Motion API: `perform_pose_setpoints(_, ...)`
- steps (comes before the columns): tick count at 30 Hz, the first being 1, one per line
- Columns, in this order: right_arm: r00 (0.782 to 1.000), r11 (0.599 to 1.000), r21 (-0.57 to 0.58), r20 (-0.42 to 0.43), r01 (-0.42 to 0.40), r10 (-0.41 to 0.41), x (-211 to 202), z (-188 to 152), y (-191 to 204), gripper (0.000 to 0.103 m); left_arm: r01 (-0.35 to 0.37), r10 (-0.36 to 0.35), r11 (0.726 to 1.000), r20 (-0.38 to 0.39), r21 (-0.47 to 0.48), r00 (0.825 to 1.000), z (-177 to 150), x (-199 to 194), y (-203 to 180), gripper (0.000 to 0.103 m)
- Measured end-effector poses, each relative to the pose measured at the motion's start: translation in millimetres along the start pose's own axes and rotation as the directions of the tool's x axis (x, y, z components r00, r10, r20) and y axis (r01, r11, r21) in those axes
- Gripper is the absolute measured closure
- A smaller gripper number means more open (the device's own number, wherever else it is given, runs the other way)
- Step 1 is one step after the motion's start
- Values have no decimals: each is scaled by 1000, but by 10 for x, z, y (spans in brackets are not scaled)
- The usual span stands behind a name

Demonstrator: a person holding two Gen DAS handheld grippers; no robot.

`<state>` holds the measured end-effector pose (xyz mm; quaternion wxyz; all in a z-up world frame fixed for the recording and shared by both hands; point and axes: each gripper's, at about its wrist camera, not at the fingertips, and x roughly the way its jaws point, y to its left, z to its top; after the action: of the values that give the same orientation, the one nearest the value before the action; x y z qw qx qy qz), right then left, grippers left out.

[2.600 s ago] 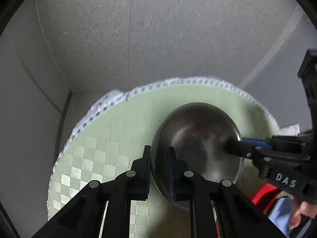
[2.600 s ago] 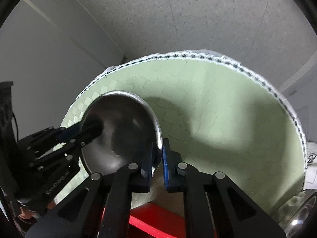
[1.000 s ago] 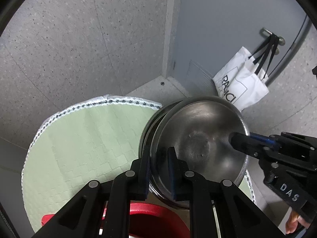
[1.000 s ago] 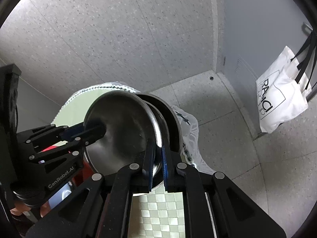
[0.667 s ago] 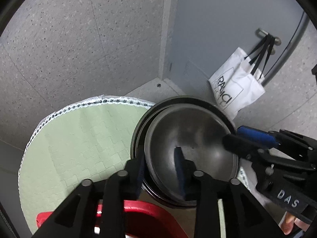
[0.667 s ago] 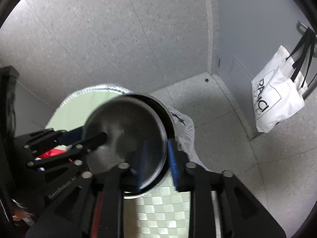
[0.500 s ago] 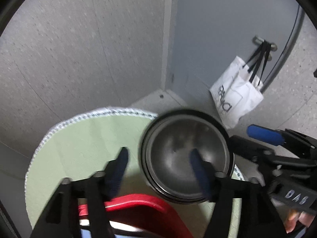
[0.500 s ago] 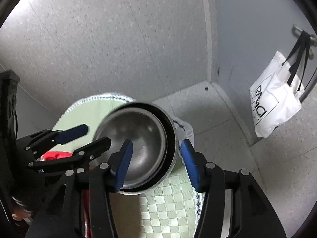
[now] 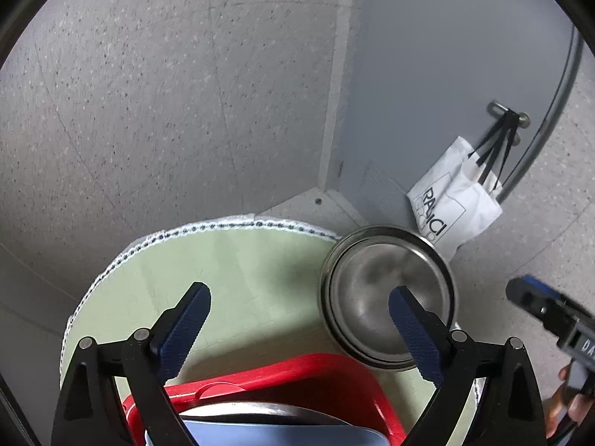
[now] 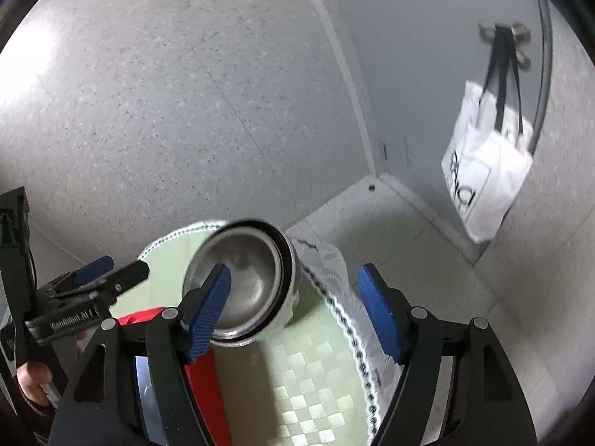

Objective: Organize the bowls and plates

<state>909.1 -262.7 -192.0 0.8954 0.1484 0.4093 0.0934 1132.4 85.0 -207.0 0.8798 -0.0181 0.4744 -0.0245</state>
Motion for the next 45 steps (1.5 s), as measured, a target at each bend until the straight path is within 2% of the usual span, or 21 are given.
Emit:
perform_pose_setpoints(6, 997, 996, 80, -69, -30, 36, 246, -178, -78, 31, 31, -29, 999, -68, 18, 997, 73, 233, -34, 8)
perform_pose_setpoints(12, 989, 984, 168, -123, -61, 82, 543, -273, -125, 31, 49, -42, 998, -163, 41, 986, 257, 644, -123, 9)
perform_pose_setpoints(14, 985, 978, 203, -145, -57, 88, 679, -289, -148, 31, 46, -34, 997, -199, 55, 979, 284, 790, -175, 16)
perform_pose_setpoints(15, 984, 975, 213, -152, -60, 93, 722, -291, -158, 31, 55, -41, 997, -217, 59, 975, 287, 854, -199, 24)
perform_pose_setpoints(16, 982, 973, 224, -161, -63, 100, 773, -296, -163, 31, 63, -48, 996, -227, 60, 973, 301, 907, -217, 35)
perform_pose_setpoints(17, 980, 969, 236, -168, -68, 110, 831, -303, -165, 31, 83, -65, 994, -247, 64, 967, 300, 980, -248, 42)
perform_pose_setpoints(18, 977, 968, 242, -178, -73, 119, 875, -310, -167, 32, 98, -78, 993, -260, 66, 963, 293, 1027, -264, 56)
perform_pose_setpoints(19, 973, 965, 249, -188, -85, 134, 930, -321, -167, 37, 117, -94, 991, -275, 69, 957, 288, 1088, -288, 67)
perform_pose_setpoints(20, 969, 962, 255, -196, -98, 150, 975, -330, -166, 48, 109, -84, 991, -277, 77, 957, 289, 1131, -305, 67)
perform_pose_setpoints(22, 961, 955, 270, -208, -121, 181, 1033, -344, -162, 57, 105, -81, 991, -260, 79, 962, 306, 1164, -289, 68)
perform_pose_setpoints(26, 965, 954, 279, -198, -114, 174, 1023, -350, -179, 64, 131, -117, 990, -232, 47, 966, 355, 1153, -232, 73)
perform_pose_setpoints(29, 968, 955, 275, -185, -114, 169, 990, -333, -209, 70, 125, -113, 991, -181, 57, 977, 369, 1035, -240, 73)
perform_pose_setpoints(32, 974, 959, 254, -151, -129, 171, 878, -264, -184, 70, 127, -120, 991, -135, 45, 984, 322, 865, -250, 73)
perform_pose_setpoints(39, 980, 967, 185, -58, -175, 189, 340, -82, 35, 70, 138, -138, 990, -14, 20, 990, 223, 105, -190, 73)
perform_pose_setpoints(45, 966, 965, 78, -43, -252, 255, -227, -111, 481, 70, 110, -106, 993, 84, -48, 991, -178, -750, 105, 73)
